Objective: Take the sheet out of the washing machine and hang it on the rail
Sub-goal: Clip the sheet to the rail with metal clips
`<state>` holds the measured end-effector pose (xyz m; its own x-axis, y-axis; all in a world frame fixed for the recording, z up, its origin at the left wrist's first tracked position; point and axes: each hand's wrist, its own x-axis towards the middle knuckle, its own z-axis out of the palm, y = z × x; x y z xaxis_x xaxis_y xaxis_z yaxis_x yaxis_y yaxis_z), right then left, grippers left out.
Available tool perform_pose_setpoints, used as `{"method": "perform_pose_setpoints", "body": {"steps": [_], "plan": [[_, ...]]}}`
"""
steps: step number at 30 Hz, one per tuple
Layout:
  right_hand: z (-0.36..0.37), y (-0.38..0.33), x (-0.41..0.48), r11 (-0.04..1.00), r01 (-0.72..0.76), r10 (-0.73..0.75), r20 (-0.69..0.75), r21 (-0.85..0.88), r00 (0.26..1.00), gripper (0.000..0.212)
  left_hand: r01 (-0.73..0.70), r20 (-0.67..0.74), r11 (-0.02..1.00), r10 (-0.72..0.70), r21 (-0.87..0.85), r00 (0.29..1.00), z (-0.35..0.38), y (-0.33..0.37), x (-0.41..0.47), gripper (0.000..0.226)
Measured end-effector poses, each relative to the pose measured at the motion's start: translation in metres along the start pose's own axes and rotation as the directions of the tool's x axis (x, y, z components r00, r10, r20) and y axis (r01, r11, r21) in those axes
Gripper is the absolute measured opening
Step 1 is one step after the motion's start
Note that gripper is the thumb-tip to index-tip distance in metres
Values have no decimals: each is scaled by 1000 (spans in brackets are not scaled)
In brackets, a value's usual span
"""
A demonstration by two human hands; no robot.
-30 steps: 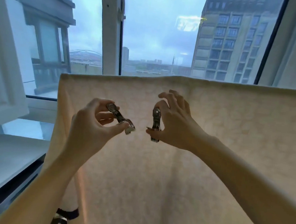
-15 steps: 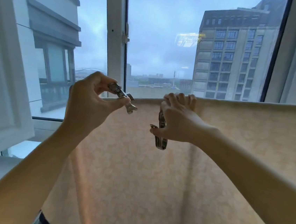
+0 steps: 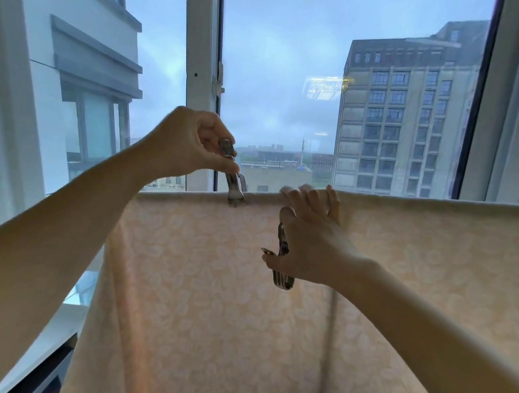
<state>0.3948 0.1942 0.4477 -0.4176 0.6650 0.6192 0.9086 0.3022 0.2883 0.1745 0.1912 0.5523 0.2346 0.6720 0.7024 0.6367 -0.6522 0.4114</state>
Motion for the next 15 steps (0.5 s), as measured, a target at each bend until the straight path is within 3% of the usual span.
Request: {"method": "perform_pose_setpoints", "body": {"steps": [6, 12, 15], "plan": [[0, 2, -2, 1000, 8, -7, 18, -20, 1000, 78, 19, 99, 999, -17, -28, 995, 8, -7, 8, 39], [-1, 3, -3, 999, 14, -13, 24, -32, 1000, 77, 67, 156, 996, -58, -54, 986, 5, -7, 12, 65], [0, 4, -4, 999, 15, -14, 26, -34, 1000, 76, 54, 202, 996, -66, 63, 977, 2, -3, 11, 77]]}}
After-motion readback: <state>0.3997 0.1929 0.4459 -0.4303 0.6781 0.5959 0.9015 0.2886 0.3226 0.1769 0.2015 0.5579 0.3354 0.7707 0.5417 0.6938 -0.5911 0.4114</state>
